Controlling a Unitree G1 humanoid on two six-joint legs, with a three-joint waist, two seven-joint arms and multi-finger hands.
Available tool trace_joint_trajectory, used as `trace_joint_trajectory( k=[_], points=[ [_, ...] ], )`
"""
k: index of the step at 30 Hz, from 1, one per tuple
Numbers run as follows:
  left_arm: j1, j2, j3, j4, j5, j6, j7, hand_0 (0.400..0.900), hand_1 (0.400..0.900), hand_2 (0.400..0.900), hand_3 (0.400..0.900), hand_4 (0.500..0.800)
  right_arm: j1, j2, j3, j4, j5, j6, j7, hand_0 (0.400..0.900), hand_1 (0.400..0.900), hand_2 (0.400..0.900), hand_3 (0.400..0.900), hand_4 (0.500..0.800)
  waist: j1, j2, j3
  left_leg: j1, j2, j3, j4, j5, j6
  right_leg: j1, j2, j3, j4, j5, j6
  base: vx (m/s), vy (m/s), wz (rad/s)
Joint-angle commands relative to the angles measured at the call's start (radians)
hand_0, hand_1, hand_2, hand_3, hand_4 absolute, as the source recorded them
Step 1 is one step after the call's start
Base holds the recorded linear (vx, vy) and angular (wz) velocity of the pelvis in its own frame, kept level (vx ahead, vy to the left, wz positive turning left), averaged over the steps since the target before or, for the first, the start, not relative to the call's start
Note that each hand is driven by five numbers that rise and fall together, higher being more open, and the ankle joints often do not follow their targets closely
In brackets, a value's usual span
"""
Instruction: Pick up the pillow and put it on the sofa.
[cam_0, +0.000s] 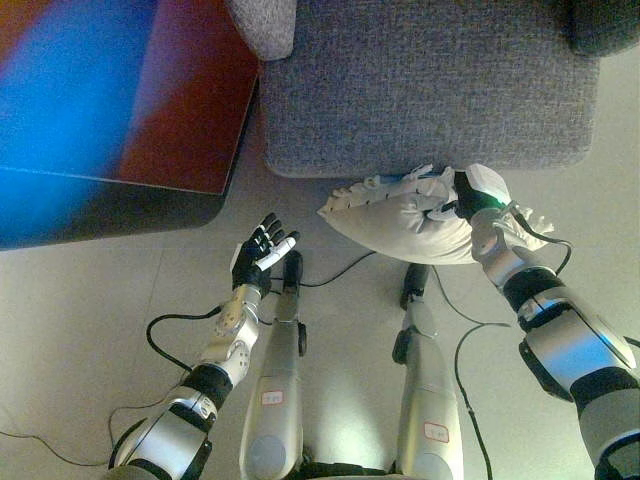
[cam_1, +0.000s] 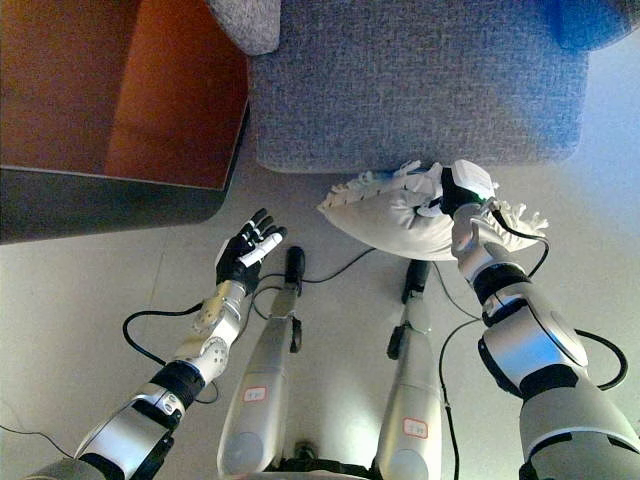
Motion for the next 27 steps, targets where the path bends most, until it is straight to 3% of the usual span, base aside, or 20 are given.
trace_joint_trajectory(
  k=[1,3,4,5,27],
  points=[
    [-0.022,0.05,-0.003,-0.128,-0.025,-0.083,0.012,0.9,0.9,0.9,0.9,0.8,-0.102,-0.085,0.042,-0.004,0.009,0.017,-0.006,0.9,0.9,0.9,0.9,0.8,0.03,0.02,0.011,-0.069,-0.034,-0.009,0.09,-0.029,0.052,-0.047,-0.07,-0.035,0.102,-0.012,0.051,0.0,0.0,0.0],
    [-0.022,0.053,-0.005,-0.136,-0.028,-0.079,0.016,0.9,0.9,0.9,0.9,0.8,-0.097,-0.086,0.04,-0.008,0.006,0.016,0.0,0.9,0.9,0.9,0.9,0.8,0.029,0.02,0.011,-0.076,-0.037,-0.01,0.098,-0.03,0.053,-0.053,-0.068,-0.033,0.108,-0.012,0.05,0.0,0.0,0.0],
    [-0.023,0.052,-0.005,-0.139,-0.026,-0.078,0.019,0.9,0.9,0.9,0.9,0.8,-0.097,-0.084,0.041,-0.009,0.003,0.015,0.005,0.498,0.498,0.498,0.498,0.559,0.028,0.02,0.011,-0.08,-0.038,-0.01,0.102,-0.031,0.053,-0.057,-0.067,-0.031,0.11,-0.012,0.049,0.0,0.0,0.0],
    [-0.026,0.051,-0.004,-0.14,-0.023,-0.074,0.021,0.9,0.9,0.9,0.9,0.8,-0.101,-0.083,0.042,-0.007,0.001,0.015,0.012,0.4,0.4,0.4,0.4,0.5,0.028,0.019,0.011,-0.081,-0.039,-0.01,0.103,-0.031,0.053,-0.058,-0.066,-0.032,0.11,-0.011,0.049,0.0,0.0,0.0],
    [-0.026,0.049,0.023,-0.102,-0.016,-0.05,0.021,0.9,0.9,0.9,0.9,0.8,-0.034,-0.064,-0.006,-0.012,0.035,-0.02,-0.016,0.4,0.4,0.4,0.4,0.5,0.027,0.001,0.011,0.012,-0.032,-0.005,0.093,-0.043,0.059,0.031,-0.066,-0.034,0.109,-0.023,0.045,0.0,0.0,0.0]
  ],
)
